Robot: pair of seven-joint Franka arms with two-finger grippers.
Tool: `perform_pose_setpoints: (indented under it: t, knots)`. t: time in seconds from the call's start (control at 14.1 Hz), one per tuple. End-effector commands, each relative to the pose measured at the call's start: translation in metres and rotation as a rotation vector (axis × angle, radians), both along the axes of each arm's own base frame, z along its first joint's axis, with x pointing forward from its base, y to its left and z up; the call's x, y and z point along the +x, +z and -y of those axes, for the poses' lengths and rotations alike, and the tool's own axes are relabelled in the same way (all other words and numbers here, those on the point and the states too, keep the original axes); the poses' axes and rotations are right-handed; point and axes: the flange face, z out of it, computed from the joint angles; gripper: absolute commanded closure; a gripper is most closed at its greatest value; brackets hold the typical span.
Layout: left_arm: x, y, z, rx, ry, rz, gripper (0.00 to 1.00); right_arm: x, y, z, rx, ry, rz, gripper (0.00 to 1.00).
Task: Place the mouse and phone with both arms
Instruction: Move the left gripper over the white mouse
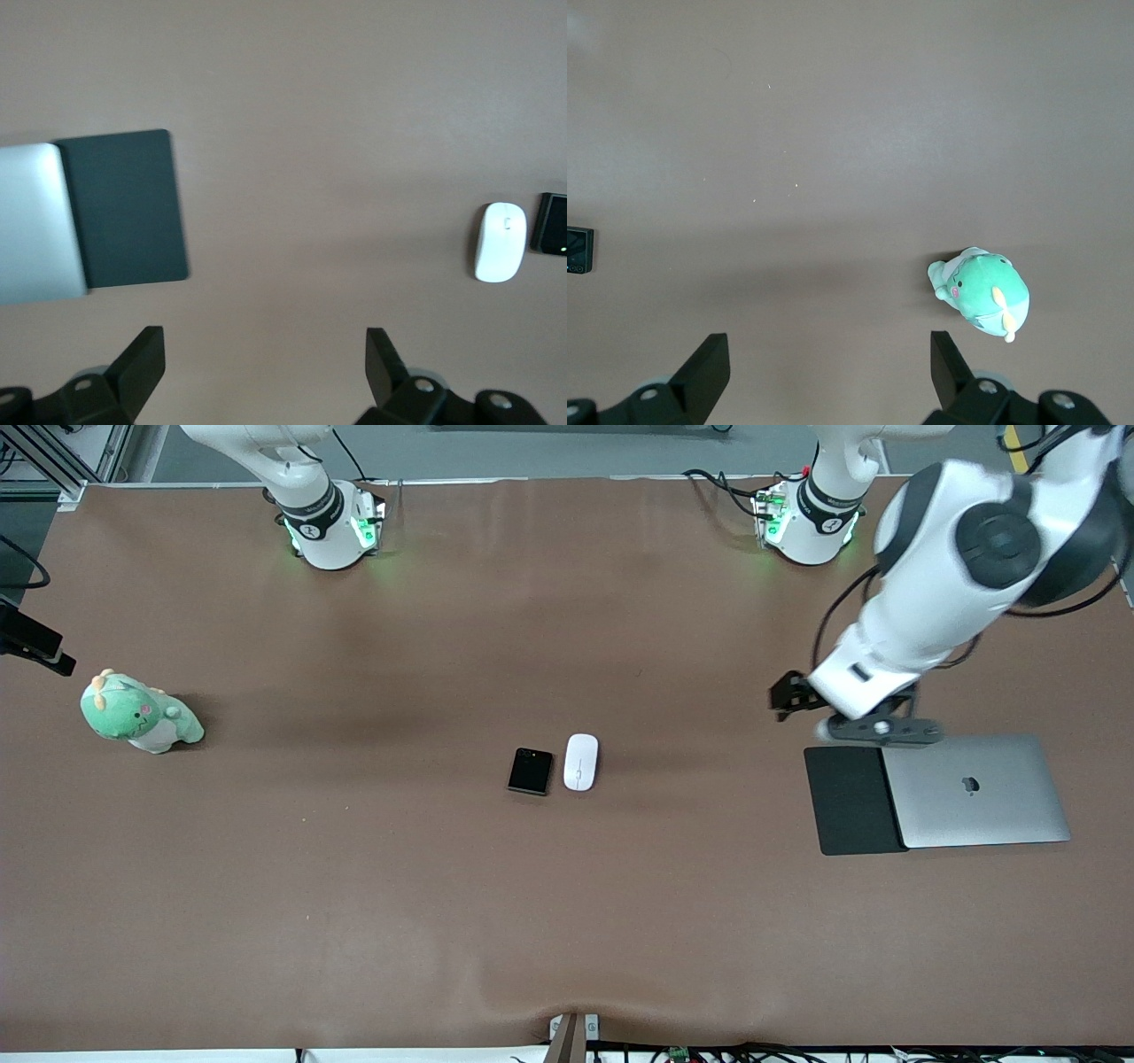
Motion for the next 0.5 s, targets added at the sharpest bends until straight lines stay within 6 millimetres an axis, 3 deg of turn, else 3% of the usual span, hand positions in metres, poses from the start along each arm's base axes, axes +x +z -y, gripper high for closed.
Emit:
perform_pose_setpoints:
  t: [0.0, 0.28, 0.42]
  knots:
    - [0.005, -0.026, 0.031, -0.027, 0.02, -0.001, 0.0, -0.001, 0.001, 0.004, 0.004, 0.004, 0.003, 0.0]
    - [-0.004, -0.071, 0.092, -0.039, 0.021, -0.023, 0.0, 0.0, -0.001, 0.005, 0.004, 0.004, 0.002, 0.0]
    - [0.004, -0.091, 0.111, -0.048, 0.019, -0.049, 0.0, 0.004, -0.007, 0.006, 0.001, 0.003, -0.011, 0.0]
